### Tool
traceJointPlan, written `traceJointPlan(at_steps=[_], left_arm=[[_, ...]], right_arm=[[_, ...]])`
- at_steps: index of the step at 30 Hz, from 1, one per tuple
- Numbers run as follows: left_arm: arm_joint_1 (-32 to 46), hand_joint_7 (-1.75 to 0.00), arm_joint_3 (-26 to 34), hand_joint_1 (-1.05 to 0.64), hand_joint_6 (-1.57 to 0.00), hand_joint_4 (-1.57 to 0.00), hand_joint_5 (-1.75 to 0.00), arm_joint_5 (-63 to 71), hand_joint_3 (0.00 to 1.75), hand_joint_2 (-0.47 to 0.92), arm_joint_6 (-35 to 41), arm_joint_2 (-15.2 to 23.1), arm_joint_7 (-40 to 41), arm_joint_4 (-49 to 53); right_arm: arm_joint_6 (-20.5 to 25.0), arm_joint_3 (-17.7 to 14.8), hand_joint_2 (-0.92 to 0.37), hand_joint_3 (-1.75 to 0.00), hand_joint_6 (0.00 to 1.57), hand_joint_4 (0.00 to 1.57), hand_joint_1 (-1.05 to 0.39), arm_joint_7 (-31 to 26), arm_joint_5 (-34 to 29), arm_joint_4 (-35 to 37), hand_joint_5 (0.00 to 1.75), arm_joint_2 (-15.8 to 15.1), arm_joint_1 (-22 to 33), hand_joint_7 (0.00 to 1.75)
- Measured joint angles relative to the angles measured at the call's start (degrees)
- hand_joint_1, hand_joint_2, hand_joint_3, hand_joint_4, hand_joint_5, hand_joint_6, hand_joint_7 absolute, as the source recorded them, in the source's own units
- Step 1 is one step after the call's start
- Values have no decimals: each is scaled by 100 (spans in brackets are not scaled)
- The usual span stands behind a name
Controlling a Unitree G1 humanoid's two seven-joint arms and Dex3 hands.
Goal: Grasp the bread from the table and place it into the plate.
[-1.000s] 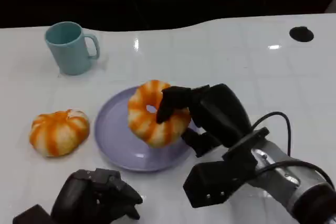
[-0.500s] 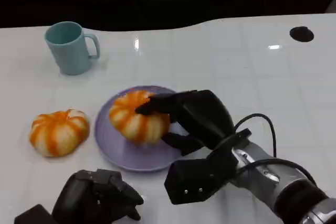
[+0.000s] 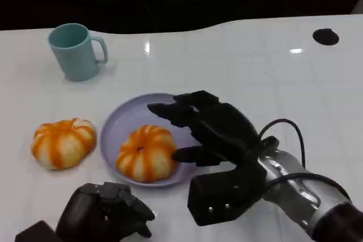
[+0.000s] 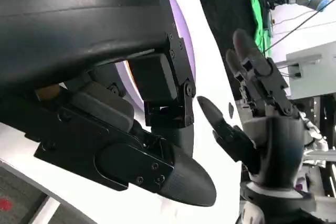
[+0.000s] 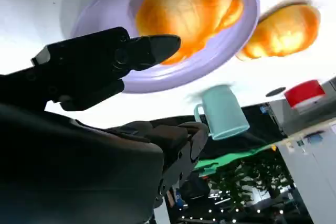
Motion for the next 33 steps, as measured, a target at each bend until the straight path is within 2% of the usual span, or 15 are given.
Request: traceJointPlan(at_steps=[4, 8, 15, 20, 21, 23, 26, 28, 31, 32, 33], left_arm=[[-2, -59, 0, -105, -136, -125, -95, 4, 0, 89, 11, 0, 2, 0], [-1, -59, 1, -105, -136, -125, -95, 10, 0, 89, 10, -1, 4, 1], [-8, -59, -2, -105, -136, -125, -95, 11, 0, 89, 14, -23, 5, 1], [-7, -60, -2, -105, -136, -124, -95, 32, 0, 89, 20, -35, 33, 0], [-8, -60, -3, -105, -136, -124, -95, 36, 0, 89, 23, -35, 44, 0], [-6, -60, -2, -105, -135, -124, -95, 43, 0, 89, 23, -34, 60, 0], [-9, -59, -5, -105, -135, -123, -95, 36, 0, 89, 23, -37, 62, 0], [-10, -59, -6, -105, -135, -124, -95, 35, 0, 89, 23, -41, 63, 0], [-8, -59, -11, -105, -135, -124, -95, 35, 0, 89, 24, -46, 63, -1], [-6, -59, -10, -105, -135, -124, -95, 37, 0, 89, 24, -45, 63, -1], [-6, -59, -10, -105, -135, -124, -95, 37, 0, 89, 24, -44, 63, -1]], right_arm=[[-96, -148, -91, -5, 39, 8, -43, 152, 240, -583, 64, -183, 366, 5], [-457, -369, -92, -3, 47, 19, -37, 142, 525, -971, 70, -356, 743, 8], [-1146, -927, -92, -5, 60, 38, -25, 492, 1667, -1539, 78, -567, 1643, 13], [-1483, -1255, -92, -16, 74, 51, -22, 956, 2542, -1789, 84, -673, 2266, 17], [-1485, -1334, -89, -24, 78, 56, -21, 1095, 2747, -1878, 85, -691, 2413, 17], [-1382, -1452, -79, -46, 84, 60, -16, 1341, 3095, -2100, 88, -710, 2657, 14], [-1017, -1609, -77, -55, 91, 66, -10, 1793, 3652, -2481, 93, -720, 3020, 16], [-861, -1687, -80, -55, 95, 67, -8, 2085, 4057, -2648, 115, -720, 3195, 32], [-530, -1856, -84, -51, 80, 71, -14, 2453, 4560, -2923, 147, -721, 3428, 99], [-384, -1901, -84, -52, 78, 72, -14, 2515, 4644, -3018, 151, -735, 3498, 107], [-248, -1940, -79, -62, 75, 73, -13, 2562, 4661, -3118, 161, -750, 3575, 120]])
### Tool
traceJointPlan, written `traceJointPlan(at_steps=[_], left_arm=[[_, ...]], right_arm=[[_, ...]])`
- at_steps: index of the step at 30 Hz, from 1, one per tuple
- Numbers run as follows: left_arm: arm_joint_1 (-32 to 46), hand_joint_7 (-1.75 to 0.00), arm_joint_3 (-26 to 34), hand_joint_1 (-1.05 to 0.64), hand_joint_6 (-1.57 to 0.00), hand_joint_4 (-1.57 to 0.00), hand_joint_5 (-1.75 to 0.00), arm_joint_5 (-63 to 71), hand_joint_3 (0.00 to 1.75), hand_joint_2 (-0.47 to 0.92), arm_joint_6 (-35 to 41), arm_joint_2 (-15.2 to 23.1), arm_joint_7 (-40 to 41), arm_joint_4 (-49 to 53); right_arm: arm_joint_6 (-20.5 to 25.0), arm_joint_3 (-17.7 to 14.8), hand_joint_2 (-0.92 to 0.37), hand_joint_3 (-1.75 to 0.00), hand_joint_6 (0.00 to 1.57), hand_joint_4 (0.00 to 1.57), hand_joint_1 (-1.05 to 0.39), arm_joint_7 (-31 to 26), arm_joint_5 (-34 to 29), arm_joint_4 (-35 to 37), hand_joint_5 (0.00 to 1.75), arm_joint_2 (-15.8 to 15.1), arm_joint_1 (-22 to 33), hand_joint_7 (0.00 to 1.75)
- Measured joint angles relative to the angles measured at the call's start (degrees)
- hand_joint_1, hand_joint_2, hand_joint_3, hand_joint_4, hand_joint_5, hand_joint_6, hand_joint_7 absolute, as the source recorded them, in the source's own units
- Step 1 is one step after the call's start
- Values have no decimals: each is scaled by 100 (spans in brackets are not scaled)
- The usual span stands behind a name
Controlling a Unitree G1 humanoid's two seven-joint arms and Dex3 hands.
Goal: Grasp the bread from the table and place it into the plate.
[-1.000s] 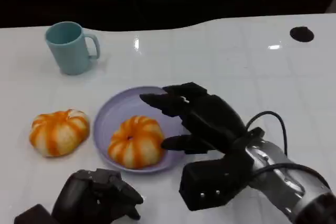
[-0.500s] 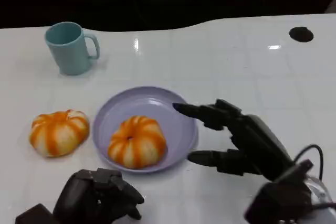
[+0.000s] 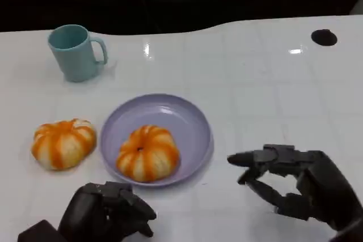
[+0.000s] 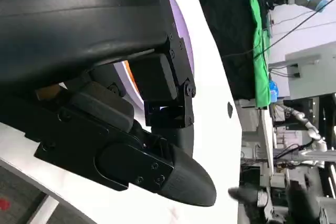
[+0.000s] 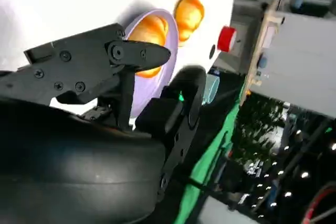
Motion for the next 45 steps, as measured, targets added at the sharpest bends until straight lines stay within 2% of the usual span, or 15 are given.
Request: traceJointPlan(at_steps=[4, 11, 16, 25, 36, 45], left_arm=[[2, -60, -1, -105, -135, -124, -95, 12, 0, 89, 0, 3, 8, 0], [2, -59, 2, -105, -135, -124, -95, 6, 0, 89, 1, 17, 7, -2], [3, -59, 5, -105, -134, -124, -95, -15, 0, 89, 0, 19, 1, -2], [9, -58, 6, -105, -134, -124, -94, -50, 0, 89, -12, 24, -27, 1], [59, -58, 4, -105, -135, -124, -94, -46, 0, 90, -15, 45, -27, -35], [123, -58, 0, -105, -135, -125, -94, -99, 0, 89, -14, 59, -76, -72]], right_arm=[[221, -166, -64, -94, 70, 74, -14, 100, -12, -239, 173, -9, 241, 139], [195, -315, -57, -108, 65, 75, -19, -79, -412, -284, 175, 118, 444, 149], [-13, -367, -52, -117, 61, 78, -22, -200, -589, -1, 175, 251, 459, 159], [-571, -386, -49, -120, 61, 79, -27, -207, -707, 604, 175, 304, 289, 160], [-722, -384, -51, -116, 64, 80, -27, -180, -718, 718, 175, 304, 219, 155], [-893, -392, -52, -116, 64, 75, -25, -195, -796, 763, 175, 304, 204, 153]])
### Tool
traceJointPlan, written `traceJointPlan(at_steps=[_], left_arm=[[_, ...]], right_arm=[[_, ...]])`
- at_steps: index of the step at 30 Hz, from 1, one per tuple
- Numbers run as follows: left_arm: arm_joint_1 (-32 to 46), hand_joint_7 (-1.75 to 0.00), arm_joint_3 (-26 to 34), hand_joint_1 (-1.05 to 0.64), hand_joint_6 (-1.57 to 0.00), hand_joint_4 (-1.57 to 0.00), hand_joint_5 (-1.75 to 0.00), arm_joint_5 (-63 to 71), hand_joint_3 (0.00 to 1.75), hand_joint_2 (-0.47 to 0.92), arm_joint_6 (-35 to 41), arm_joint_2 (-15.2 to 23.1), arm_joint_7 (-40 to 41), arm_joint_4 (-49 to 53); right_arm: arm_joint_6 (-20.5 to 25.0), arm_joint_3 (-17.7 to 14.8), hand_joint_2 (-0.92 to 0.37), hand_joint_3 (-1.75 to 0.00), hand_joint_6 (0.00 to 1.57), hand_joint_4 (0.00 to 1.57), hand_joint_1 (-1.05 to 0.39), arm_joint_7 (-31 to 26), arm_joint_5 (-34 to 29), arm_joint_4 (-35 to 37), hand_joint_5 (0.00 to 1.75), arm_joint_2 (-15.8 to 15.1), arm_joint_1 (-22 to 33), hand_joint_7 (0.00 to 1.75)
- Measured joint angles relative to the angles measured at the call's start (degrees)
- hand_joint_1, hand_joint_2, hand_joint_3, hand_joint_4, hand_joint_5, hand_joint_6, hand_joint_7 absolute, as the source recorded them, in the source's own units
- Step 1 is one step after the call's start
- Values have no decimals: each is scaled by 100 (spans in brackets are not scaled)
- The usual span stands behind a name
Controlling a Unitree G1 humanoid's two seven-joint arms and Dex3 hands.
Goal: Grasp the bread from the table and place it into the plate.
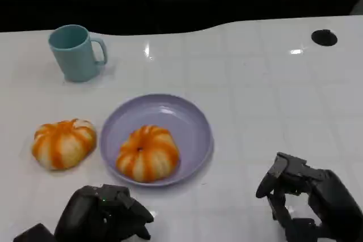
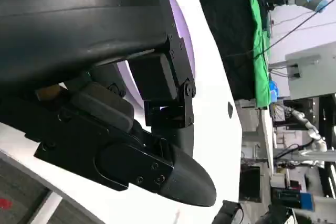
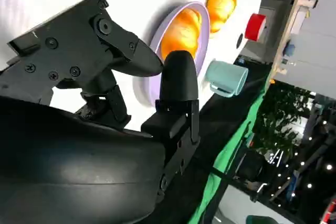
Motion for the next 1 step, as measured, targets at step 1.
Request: traceJointPlan(at_steps=[1], left_arm=[[11, -58, 0, -105, -134, -125, -94, 0, 0, 89, 0, 1, -1, -1]], right_arm=[[-11, -4, -52, -115, 64, 75, -25, 0, 2, 0, 175, 0, 0, 153]])
